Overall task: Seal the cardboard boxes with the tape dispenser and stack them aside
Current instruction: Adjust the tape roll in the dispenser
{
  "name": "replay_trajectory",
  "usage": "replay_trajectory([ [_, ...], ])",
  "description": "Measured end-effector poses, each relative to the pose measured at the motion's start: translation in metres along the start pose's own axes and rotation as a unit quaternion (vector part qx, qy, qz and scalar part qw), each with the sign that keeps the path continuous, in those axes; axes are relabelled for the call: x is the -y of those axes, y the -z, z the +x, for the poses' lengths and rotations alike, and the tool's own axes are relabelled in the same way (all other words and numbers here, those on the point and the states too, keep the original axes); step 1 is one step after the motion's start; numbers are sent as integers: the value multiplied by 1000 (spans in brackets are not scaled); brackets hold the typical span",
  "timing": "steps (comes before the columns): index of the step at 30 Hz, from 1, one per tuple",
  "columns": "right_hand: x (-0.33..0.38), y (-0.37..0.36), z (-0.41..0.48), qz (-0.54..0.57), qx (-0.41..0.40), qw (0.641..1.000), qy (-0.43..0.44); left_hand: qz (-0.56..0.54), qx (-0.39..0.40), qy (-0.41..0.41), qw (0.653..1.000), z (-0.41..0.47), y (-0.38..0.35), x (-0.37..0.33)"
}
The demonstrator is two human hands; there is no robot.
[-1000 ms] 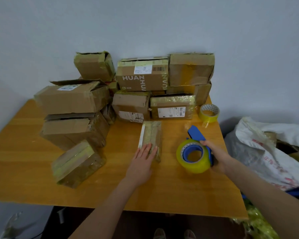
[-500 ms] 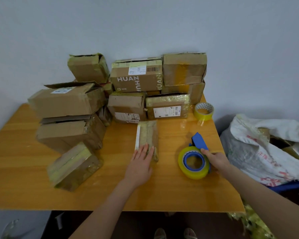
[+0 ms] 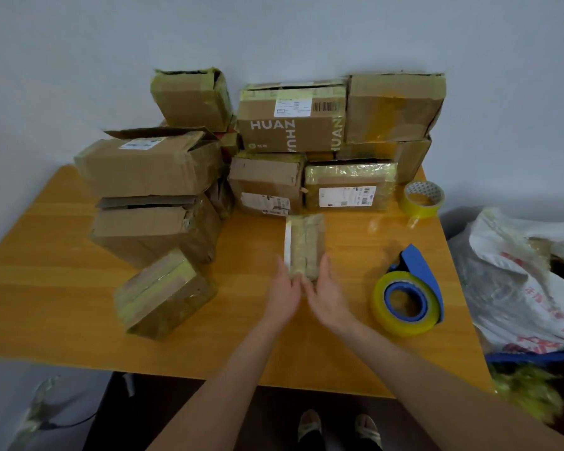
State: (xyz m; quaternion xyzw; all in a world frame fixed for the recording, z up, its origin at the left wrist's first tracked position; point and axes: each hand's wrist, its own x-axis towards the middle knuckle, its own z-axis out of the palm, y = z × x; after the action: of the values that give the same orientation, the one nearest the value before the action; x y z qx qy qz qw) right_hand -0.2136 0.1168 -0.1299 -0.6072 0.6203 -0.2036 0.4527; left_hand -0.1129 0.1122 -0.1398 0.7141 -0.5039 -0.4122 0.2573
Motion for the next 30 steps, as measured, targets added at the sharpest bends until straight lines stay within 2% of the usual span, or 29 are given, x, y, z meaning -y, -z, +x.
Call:
replay_trajectory([
  [3,-7,11,7,47,38,998,-14,-57,29,-21,998,2,4,7],
  [5,-12,26,12,4,59,998,-15,-63,33,-45,996,-1,10,14],
  [9,-25,47,14,-100,-21,995,18,17,-101,-80,991,-5,19,28],
  [13,-30,39,17,-119,-13,992,43,-4,-96,-88,991,-5,18,26],
  [16,-30,35,19,-158,-36,985,52,31,-102,-98,989,-3,18,27],
  [19,-29,36,21,-243,-22,968,65,75,-97,-83,989,-1,13,26],
  [23,-22,39,26,-373,-10,923,90,138,-80,-44,986,7,5,21],
  [26,-19,39,30,-361,-1,928,90,162,-81,-94,979,9,0,22],
  [30,-22,33,33,-343,0,935,92,137,-89,-139,977,10,2,25],
])
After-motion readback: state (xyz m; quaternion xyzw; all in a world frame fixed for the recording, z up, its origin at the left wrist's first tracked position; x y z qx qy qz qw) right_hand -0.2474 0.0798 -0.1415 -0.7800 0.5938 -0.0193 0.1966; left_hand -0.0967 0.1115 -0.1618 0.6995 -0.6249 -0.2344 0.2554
